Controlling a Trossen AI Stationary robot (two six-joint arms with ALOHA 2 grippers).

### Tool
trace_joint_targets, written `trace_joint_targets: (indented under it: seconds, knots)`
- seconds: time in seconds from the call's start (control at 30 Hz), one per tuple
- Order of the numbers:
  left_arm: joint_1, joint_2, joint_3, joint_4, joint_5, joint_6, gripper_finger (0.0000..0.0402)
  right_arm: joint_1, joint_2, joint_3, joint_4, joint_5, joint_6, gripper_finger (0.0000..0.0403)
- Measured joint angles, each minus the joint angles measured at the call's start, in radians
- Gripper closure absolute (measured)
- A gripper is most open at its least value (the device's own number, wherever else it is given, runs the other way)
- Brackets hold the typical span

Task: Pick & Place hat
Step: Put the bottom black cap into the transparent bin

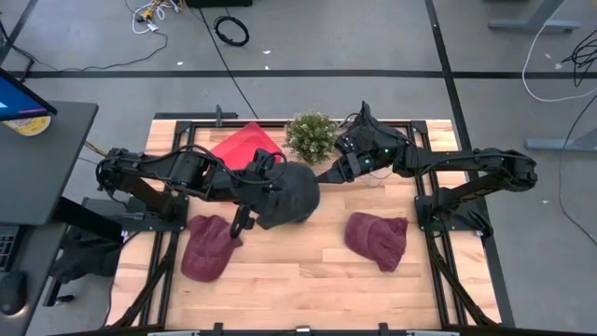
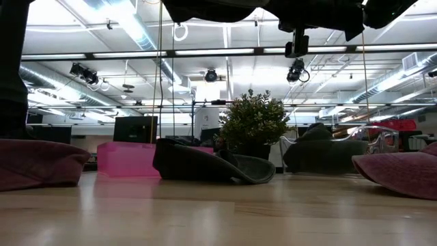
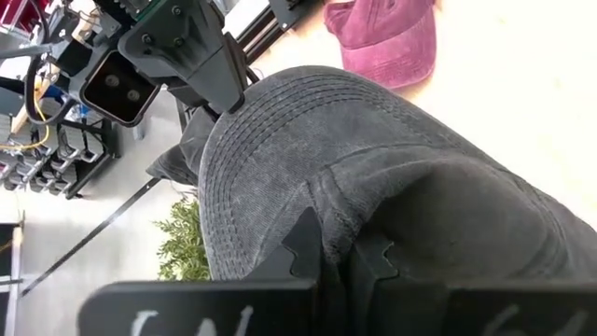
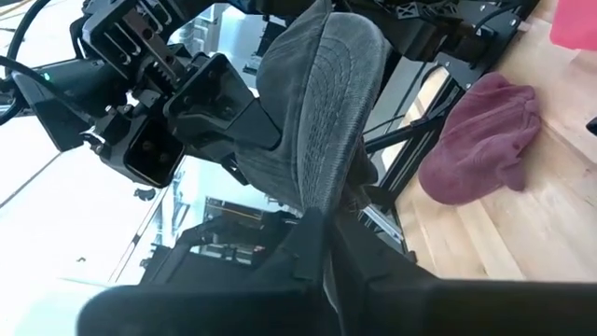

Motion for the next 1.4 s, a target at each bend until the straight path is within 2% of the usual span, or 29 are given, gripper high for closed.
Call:
trace_joint_targets:
  seconds: [0.13, 0.27, 0.37, 0.63, 0.8, 1.0, 1.23, 1.4]
  knots:
    - [0.0, 0.0, 0.0, 0.0, 0.0, -0.032, 0.0384, 0.0, 0.0, 0.0, 0.0, 0.0, -0.008, 0.0399]
    - [0.0, 0.0, 0.0, 0.001, 0.0, -0.084, 0.0357, 0.0, 0.0, 0.0, -0.001, 0.001, -0.027, 0.0401]
    - [0.0, 0.0, 0.0, 0.002, -0.017, -0.127, 0.0318, 0.0, 0.0, 0.0, -0.002, 0.001, -0.032, 0.0401]
    - [-0.018, -0.001, 0.0, 0.001, -0.026, -0.215, 0.0185, 0.0, -0.019, 0.0, -0.03, -0.001, -0.042, 0.0402]
    - [-0.052, -0.001, 0.0, -0.016, -0.065, -0.24, 0.0125, -0.029, -0.101, 0.0, -0.168, -0.002, -0.087, 0.0403]
    - [-0.081, -0.001, 0.0, -0.028, -0.189, -0.24, 0.0105, -0.065, -0.25, 0.0, -0.379, 0.026, -0.145, 0.0403]
    - [-0.088, -0.006, 0.0, -0.069, -0.335, -0.311, 0.0104, -0.084, -0.474, 0.0, -0.643, 0.182, -0.212, 0.0403]
    - [-0.085, -0.01, 0.0, -0.069, -0.401, -0.368, 0.0104, -0.084, -0.64, 0.0, -0.795, 0.413, -0.26, 0.0403]
